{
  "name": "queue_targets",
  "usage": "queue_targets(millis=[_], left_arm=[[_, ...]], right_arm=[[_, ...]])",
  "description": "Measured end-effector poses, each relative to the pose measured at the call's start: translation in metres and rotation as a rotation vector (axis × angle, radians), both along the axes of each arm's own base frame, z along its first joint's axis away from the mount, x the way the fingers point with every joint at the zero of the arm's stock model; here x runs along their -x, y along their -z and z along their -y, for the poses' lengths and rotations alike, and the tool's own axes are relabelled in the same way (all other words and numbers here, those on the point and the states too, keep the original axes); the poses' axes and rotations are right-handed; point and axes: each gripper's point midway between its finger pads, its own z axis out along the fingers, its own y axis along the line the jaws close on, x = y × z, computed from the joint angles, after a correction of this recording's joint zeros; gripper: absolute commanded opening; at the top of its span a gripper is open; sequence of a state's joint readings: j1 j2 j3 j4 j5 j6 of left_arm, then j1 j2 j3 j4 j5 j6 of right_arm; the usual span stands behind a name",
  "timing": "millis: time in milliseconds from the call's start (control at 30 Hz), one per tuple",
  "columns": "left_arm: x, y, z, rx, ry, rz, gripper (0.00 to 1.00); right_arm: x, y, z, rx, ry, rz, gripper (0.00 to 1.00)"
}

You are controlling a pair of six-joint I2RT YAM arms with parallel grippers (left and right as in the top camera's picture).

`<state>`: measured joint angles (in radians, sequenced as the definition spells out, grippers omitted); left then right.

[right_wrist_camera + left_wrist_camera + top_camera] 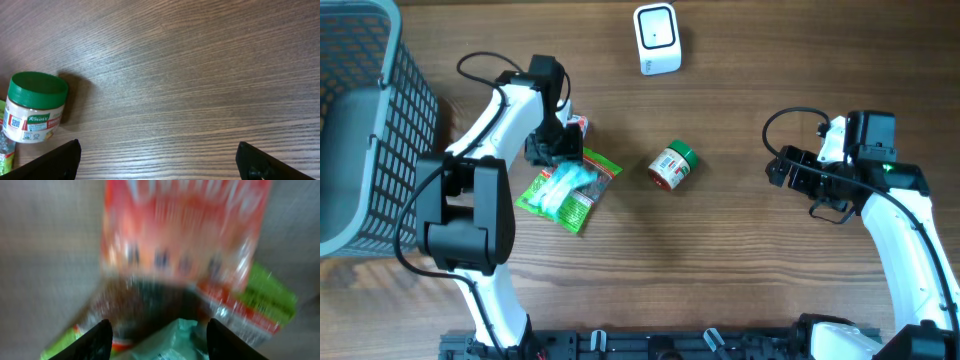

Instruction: Scan the item barcode

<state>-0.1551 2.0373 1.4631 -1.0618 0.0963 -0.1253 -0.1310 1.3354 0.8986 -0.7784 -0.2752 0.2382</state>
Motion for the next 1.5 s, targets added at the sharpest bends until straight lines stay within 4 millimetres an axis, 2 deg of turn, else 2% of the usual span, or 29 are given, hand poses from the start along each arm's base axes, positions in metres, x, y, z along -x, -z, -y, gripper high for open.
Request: queue_targets(millis=[100, 167, 300, 400, 467, 567, 667, 833, 1233, 1500], left_arm=[[0.014, -0.002, 0.002, -0.015, -0.019, -0.055, 0.67], [0.018, -0.004, 0.005, -0.019, -0.027, -0.066, 0.74], [0.009, -0.019, 0.007, -0.022, -0.036, 0.008, 0.82], [-0.005, -0.05, 0.006, -0.011, -0.045, 0.135, 0.89], [-0.014, -0.082, 0.004, -0.001, -0.061, 0.247, 0.98], [-0.017, -0.131, -0.007, 0.013, -0.095, 0.393, 1.0], [-0.016, -0.151, -0.025, 0.005, -0.14, 0.45, 1.0], [-0.011, -0.153, -0.05, -0.019, -0.204, 0.436, 1.0], [-0.011, -0.153, -0.05, -0.021, -0.202, 0.436, 1.0], [-0.011, -0.153, -0.05, -0.021, -0.202, 0.437, 1.0]], right_arm=[[0.0, 0.0, 0.0, 0.002, -0.004, 0.001, 1.0], [0.0, 0.0, 0.0, 0.003, -0.007, 0.001, 1.0], [0.0, 0.0, 0.0, 0.003, -0.007, 0.001, 1.0], [0.0, 0.0, 0.0, 0.003, -0.008, 0.002, 1.0], [0.0, 0.0, 0.0, 0.002, -0.008, 0.001, 1.0], [0.0, -0.001, -0.003, -0.013, -0.014, 0.003, 1.0], [0.001, -0.003, -0.012, -0.063, -0.032, 0.005, 1.0], [0.001, -0.008, -0.03, -0.138, -0.077, 0.017, 1.0], [-0.003, -0.019, -0.121, -0.188, -0.19, 0.059, 1.0], [-0.014, -0.036, -0.183, -0.186, -0.235, 0.199, 1.0]])
